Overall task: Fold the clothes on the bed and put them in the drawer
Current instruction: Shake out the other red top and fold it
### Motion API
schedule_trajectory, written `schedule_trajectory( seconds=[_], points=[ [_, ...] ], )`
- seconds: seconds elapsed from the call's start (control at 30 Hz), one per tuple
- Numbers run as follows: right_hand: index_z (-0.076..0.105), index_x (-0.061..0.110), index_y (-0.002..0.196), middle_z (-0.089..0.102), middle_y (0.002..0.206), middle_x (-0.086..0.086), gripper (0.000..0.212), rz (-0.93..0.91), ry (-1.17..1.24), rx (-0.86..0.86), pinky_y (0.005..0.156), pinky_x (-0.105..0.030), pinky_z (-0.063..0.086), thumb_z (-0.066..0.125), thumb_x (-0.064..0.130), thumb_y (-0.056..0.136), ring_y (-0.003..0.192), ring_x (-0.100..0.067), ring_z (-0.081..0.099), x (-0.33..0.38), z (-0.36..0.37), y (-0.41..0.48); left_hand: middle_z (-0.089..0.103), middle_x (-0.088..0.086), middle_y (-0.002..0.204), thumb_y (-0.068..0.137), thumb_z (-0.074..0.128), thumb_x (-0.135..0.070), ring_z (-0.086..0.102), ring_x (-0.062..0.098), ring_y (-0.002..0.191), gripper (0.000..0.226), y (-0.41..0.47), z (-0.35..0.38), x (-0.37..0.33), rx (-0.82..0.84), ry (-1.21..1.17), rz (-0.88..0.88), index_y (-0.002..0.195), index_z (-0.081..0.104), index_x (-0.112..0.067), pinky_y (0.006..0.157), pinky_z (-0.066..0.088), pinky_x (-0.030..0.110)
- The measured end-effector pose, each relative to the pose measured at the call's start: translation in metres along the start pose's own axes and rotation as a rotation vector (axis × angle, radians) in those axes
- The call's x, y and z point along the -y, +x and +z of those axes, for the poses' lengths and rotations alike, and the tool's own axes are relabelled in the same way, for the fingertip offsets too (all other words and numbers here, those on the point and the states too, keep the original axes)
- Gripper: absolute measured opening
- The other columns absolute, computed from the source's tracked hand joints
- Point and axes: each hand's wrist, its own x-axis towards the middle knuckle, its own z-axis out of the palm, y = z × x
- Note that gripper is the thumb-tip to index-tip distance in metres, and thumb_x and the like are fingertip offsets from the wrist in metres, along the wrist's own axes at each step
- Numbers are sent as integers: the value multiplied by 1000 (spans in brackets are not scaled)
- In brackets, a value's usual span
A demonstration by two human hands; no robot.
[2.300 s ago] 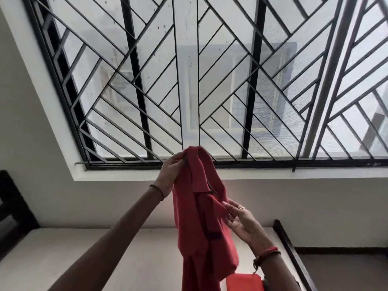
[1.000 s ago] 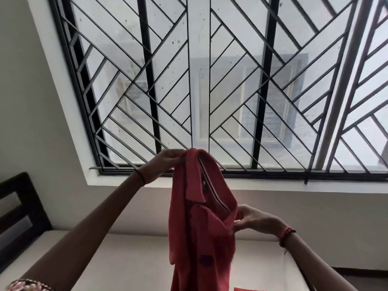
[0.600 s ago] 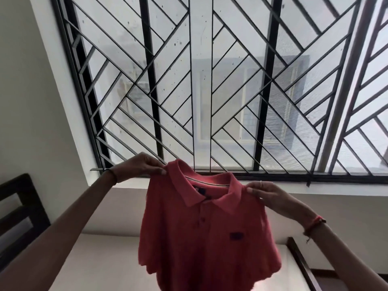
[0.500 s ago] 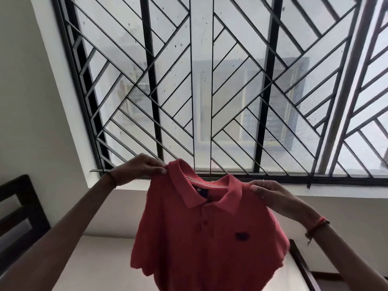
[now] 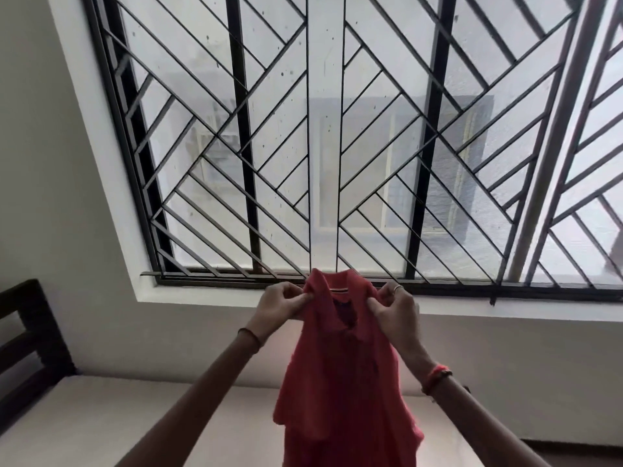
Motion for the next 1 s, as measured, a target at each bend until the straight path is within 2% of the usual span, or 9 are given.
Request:
schedule_trajectory(
  seconds=[0.07,0.17,0.4,0.53,0.6,0.73,0.87,0.93,1.0],
  points=[
    [50,19,62,55,58,5,26,-15,7,2,50,-15,34,72,9,73,55,-12,50,10,7,-10,63,12,80,83,70,-8,64,24,75,10,-7,14,1,18,10,21,81,60,-6,78,57,45],
    [49,19,64,55,59,5,26,1,33,24,50,-11,36,71,13,76,54,-7,49,16,16,-19,62,9,77,85,67,-5,64,17,70,9,-17,33,4,77,-15,40,82,59,-4,70,59,34],
    [55,15,76,58,72,-9,14,222,333,314,63,-37,42,57,11,90,68,-23,51,4,20,-16,59,9,81,90,60,-5,61,11,68,6,-23,38,10,105,-129,-30,88,55,-3,61,53,20],
    [56,14,83,56,75,-4,24,226,481,503,63,-32,44,58,36,93,68,-15,52,5,18,-27,58,9,84,88,64,-11,59,14,76,12,-25,45,13,184,-91,1,92,56,-3,70,52,25],
    [58,11,87,60,73,-1,34,208,405,511,63,-29,46,65,45,86,68,-11,56,9,17,-29,59,10,88,87,66,-13,59,17,82,18,-27,49,15,207,-58,41,96,58,0,74,49,29],
    [55,11,77,58,66,-1,15,141,244,384,56,-21,41,64,16,88,62,-12,52,9,17,-20,63,2,86,85,68,-10,61,12,82,10,-29,50,14,265,-61,114,91,60,-10,72,50,20],
    [56,14,72,56,63,2,21,95,285,333,56,-22,40,58,3,89,56,-6,49,5,10,-15,64,-1,85,86,65,-4,63,1,77,12,-28,46,9,399,-67,156,97,60,-8,72,50,15],
    [59,16,72,57,62,4,22,74,336,327,56,-23,40,60,3,89,54,-3,49,6,4,-16,63,-2,86,82,70,-6,63,-4,77,18,-19,34,0,363,30,279,95,59,-12,73,49,13],
    [62,16,74,59,65,3,19,61,393,355,56,-22,40,61,4,89,59,-6,51,9,-2,-19,63,-1,104,71,80,-30,58,-5,97,47,0,17,-15,254,301,517,109,56,-17,88,45,17]
  ],
)
